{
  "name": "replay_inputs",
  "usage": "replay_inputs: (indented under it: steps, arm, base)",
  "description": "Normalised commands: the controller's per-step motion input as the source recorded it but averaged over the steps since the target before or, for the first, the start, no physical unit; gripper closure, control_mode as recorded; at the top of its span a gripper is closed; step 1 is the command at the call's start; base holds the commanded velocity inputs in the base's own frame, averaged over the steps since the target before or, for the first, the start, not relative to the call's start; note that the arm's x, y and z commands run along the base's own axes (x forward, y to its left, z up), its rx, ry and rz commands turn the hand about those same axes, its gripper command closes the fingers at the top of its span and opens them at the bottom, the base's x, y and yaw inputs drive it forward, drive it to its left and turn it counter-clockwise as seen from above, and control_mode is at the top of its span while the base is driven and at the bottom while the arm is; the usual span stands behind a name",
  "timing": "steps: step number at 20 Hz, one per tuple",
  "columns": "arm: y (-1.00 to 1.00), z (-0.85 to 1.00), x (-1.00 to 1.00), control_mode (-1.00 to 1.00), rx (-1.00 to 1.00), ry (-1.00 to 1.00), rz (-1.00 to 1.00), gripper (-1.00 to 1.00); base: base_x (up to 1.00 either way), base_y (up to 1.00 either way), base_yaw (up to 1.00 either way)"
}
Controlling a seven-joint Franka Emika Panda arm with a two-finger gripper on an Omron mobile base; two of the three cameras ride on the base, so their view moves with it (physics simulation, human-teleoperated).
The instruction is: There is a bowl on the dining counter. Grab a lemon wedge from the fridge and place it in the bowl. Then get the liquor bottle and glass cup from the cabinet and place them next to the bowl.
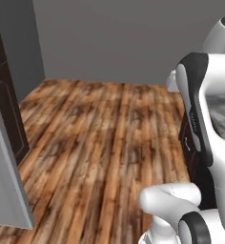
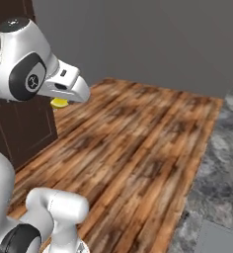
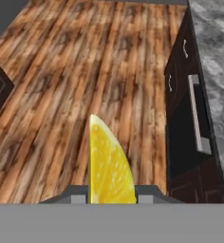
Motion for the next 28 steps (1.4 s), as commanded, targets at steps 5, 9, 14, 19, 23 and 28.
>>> replay_inputs:
  steps: [5, 9, 14, 19, 23, 28]
  arm:
    - [0.0, 0.0, 0.0, 1.0, 0.0, 0.0, 0.0, 1.0]
    - [0.0, 0.0, 0.0, 1.0, 0.0, 0.0, 0.0, 1.0]
    - [0.0, 0.0, 0.0, 1.0, 0.0, 0.0, 0.0, 1.0]
    - [0.0, 0.0, 0.0, 1.0, 0.0, 0.0, 0.0, 1.0]
    - [0.0, 0.0, 0.0, 1.0, 0.0, 0.0, 0.0, 1.0]
    - [0.0, 0.0, 0.0, 1.0, 0.0, 0.0, 0.0, 1.0]
  base:
    - [1.0, 0.0, -0.13]
    - [1.0, 0.02, -0.12]
    - [1.0, 0.15, -0.14]
    - [1.0, 0.28, -0.18]
    - [1.0, 0.38, -0.24]
    - [1.0, 0.39, -0.28]
